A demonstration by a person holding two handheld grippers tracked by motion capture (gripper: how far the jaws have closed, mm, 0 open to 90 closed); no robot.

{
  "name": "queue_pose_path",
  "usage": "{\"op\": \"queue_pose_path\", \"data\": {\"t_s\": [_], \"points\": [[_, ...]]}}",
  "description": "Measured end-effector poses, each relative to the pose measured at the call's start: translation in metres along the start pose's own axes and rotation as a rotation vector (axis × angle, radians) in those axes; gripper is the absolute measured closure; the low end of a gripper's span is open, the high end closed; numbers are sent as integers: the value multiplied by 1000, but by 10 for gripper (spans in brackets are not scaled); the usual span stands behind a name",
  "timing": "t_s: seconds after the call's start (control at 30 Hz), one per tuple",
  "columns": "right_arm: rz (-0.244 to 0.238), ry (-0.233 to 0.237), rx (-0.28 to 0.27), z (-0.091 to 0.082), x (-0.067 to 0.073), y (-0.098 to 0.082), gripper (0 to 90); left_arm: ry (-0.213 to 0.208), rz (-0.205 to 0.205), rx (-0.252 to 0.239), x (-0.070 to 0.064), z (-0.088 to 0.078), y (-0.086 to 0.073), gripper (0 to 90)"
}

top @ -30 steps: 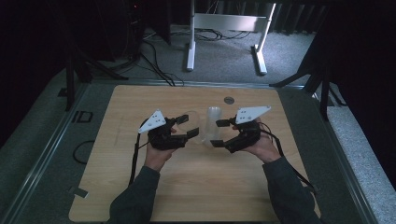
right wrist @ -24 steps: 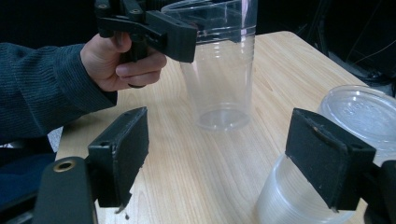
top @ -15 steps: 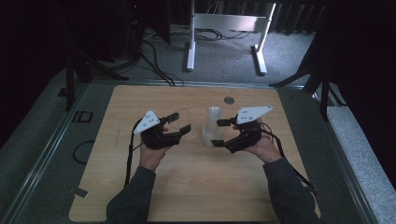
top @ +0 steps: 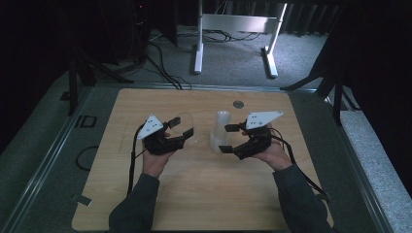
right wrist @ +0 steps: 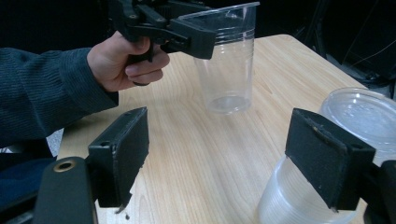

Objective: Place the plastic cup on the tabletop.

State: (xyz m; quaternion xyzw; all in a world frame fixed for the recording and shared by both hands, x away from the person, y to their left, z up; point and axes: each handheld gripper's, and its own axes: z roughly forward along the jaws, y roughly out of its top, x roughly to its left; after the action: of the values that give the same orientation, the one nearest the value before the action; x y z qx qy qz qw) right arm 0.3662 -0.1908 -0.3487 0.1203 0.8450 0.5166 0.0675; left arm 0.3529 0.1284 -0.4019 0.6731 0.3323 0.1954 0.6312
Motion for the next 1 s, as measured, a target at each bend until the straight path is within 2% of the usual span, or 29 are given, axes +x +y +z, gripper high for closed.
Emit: {"op": "queue_pose_path", "data": {"t_s": [0.3, 0.37, 0.57, 0.77, 1.0], "points": [[0, -3, 2, 1, -1, 0, 216, 46, 4, 13, 6, -5, -1, 293], [-3, -2, 2, 1, -1, 0, 216, 43, -5, 8, 7, -6, -2, 293], [-3, -2, 5, 0, -1, 0, 217, 67, -6, 12, 10, -9, -2, 292], [0, 1, 6, 1, -1, 0, 217, 107, -3, 10, 15, -13, -5, 293], [-1, 5, 10, 2, -1, -1, 218, 156, -28, 18, 20, -14, -8, 296]]}}
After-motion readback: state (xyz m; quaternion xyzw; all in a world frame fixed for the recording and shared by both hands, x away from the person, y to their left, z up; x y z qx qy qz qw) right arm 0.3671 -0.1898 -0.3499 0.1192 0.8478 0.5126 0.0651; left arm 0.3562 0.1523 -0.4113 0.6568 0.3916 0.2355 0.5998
